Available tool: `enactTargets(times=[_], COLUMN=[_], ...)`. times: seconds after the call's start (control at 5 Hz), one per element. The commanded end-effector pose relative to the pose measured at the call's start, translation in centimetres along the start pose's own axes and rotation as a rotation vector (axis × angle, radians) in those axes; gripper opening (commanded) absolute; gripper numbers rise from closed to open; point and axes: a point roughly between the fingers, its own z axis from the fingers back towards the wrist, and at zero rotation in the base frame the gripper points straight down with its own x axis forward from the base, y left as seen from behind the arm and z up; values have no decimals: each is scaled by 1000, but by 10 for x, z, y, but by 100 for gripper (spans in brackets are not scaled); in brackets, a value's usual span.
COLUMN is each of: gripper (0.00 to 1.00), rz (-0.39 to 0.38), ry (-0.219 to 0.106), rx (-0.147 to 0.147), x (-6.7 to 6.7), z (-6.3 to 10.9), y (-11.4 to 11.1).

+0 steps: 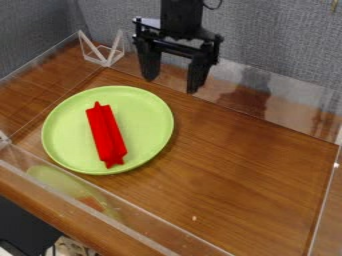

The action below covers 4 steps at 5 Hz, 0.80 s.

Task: Move the carrot from the green plate to the table

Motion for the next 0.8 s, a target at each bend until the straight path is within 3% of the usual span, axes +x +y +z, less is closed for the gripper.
enactTargets(times=[0.0,0.4,0.6], gripper=[100,100,100], rz=[-5,14,39], ry=[-33,-56,-67], rx=[7,14,14], x=[-2,-11,-9], z=[6,22,25], y=[-3,-10,-6])
